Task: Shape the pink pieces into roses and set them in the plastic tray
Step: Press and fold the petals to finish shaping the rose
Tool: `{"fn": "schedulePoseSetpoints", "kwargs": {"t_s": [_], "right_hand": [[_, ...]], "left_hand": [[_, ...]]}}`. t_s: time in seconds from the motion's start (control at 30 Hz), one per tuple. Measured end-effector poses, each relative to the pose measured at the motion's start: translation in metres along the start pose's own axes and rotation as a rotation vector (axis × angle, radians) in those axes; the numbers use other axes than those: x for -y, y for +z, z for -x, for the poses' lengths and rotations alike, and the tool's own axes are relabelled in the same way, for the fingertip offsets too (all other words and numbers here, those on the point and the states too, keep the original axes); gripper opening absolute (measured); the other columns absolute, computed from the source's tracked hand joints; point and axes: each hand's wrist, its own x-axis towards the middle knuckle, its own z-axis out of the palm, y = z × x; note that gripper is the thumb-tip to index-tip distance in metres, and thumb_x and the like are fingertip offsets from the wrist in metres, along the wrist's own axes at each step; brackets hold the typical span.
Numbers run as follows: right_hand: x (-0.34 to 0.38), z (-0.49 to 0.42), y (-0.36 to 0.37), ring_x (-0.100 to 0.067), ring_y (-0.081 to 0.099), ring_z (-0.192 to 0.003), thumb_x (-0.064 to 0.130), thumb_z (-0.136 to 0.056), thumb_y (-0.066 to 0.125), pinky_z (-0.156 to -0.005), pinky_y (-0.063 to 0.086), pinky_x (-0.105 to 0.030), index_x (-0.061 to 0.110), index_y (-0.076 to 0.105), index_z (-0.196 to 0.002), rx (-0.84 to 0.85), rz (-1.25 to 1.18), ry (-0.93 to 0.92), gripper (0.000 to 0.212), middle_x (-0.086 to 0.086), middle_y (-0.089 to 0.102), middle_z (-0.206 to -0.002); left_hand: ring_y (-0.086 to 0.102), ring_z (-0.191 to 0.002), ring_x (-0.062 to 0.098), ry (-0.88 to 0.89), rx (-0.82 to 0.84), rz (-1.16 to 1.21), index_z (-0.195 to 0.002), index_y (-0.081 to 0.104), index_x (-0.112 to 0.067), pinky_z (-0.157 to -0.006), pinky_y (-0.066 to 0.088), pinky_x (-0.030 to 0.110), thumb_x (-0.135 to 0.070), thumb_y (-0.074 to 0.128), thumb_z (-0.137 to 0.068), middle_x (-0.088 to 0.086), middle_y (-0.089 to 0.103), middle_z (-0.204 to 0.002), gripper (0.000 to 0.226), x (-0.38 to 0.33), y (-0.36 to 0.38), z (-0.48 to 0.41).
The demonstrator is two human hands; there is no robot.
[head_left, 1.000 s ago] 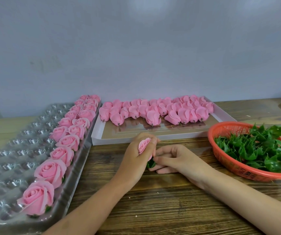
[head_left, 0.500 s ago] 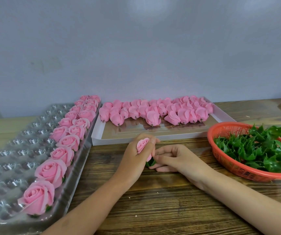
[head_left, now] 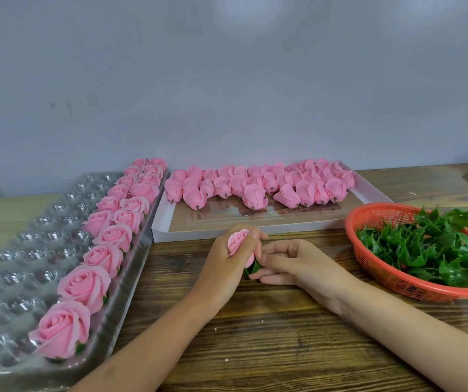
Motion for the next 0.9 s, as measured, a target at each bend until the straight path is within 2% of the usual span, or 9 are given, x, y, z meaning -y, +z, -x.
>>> {"fn": "schedulePoseSetpoints", "kwargs": {"t_s": [0.07,0.2,0.37,0.47,0.57,0.77,0.83,0.9], "right_hand": [[-0.001,0.001,0.001,-0.019,0.075,-0.091,0.008,-0.093,0.064,-0.073,0.058,-0.017,0.003,0.072,-0.106,-0.003,0.001,-0.017,0.016,-0.012,0.077,-0.096],[-0.003,0.002,0.003,-0.019,0.075,-0.09,0.007,-0.093,0.064,-0.073,0.057,-0.016,0.003,0.072,-0.106,-0.011,0.016,-0.059,0.016,-0.014,0.077,-0.097],[-0.004,0.002,0.002,-0.022,0.075,-0.095,0.004,-0.094,0.061,-0.077,0.058,-0.019,0.002,0.069,-0.113,-0.02,0.021,-0.083,0.021,-0.014,0.076,-0.102],[-0.004,0.001,0.003,-0.023,0.075,-0.092,0.002,-0.093,0.062,-0.074,0.058,-0.02,0.002,0.067,-0.112,-0.038,-0.004,-0.086,0.019,-0.013,0.077,-0.1],[-0.006,0.001,0.002,-0.024,0.075,-0.094,0.004,-0.094,0.062,-0.074,0.058,-0.02,0.003,0.067,-0.113,-0.037,-0.022,-0.099,0.02,-0.013,0.077,-0.1],[-0.009,0.002,0.0,-0.026,0.073,-0.096,-0.004,-0.079,0.076,-0.089,0.057,-0.028,0.008,0.069,-0.114,-0.02,0.087,-0.194,0.037,-0.011,0.076,-0.103],[-0.012,0.002,0.002,-0.024,0.073,-0.088,-0.006,-0.075,0.08,-0.087,0.056,-0.027,0.009,0.069,-0.111,-0.066,0.149,-0.24,0.04,-0.009,0.077,-0.1],[-0.015,0.002,0.005,-0.019,0.071,-0.077,-0.006,-0.073,0.081,-0.078,0.056,-0.023,0.008,0.068,-0.107,-0.108,0.174,-0.28,0.039,-0.009,0.077,-0.094]], "left_hand": [[0.06,-0.095,-0.003,-0.012,0.013,0.017,-0.061,0.058,-0.019,-0.074,0.037,0.0,-0.03,0.046,-0.098,-0.004,0.067,-0.096,0.04,0.001,0.0,-0.001],[0.061,-0.097,-0.001,-0.038,0.035,0.037,-0.066,0.063,-0.019,-0.075,0.038,0.0,-0.033,0.044,-0.099,-0.004,0.069,-0.097,0.041,0.0,0.0,-0.001],[0.06,-0.089,-0.006,-0.076,0.102,0.0,-0.086,0.071,-0.028,-0.073,0.038,-0.001,-0.044,0.039,-0.098,-0.013,0.069,-0.09,0.038,-0.003,-0.001,-0.002],[0.062,-0.1,-0.003,-0.109,0.167,0.043,-0.104,0.071,-0.032,-0.077,0.04,0.002,-0.044,0.038,-0.099,-0.013,0.071,-0.102,0.035,-0.004,-0.003,-0.002],[0.062,-0.103,-0.003,-0.129,0.197,0.071,-0.112,0.069,-0.032,-0.076,0.039,-0.001,-0.044,0.037,-0.1,-0.013,0.071,-0.107,0.037,-0.005,-0.004,-0.004],[0.06,-0.106,-0.006,-0.159,0.194,0.047,-0.106,0.065,-0.032,-0.076,0.037,-0.003,-0.042,0.036,-0.101,-0.012,0.071,-0.11,0.031,-0.006,-0.004,-0.006],[0.058,-0.107,-0.01,-0.157,0.196,0.024,-0.106,0.065,-0.036,-0.075,0.035,-0.005,-0.043,0.037,-0.1,-0.015,0.07,-0.111,0.029,-0.006,-0.002,-0.006],[0.057,-0.106,-0.011,-0.143,0.202,-0.003,-0.107,0.063,-0.037,-0.074,0.033,-0.007,-0.042,0.038,-0.099,-0.016,0.069,-0.11,0.026,-0.005,-0.001,-0.005]]}}
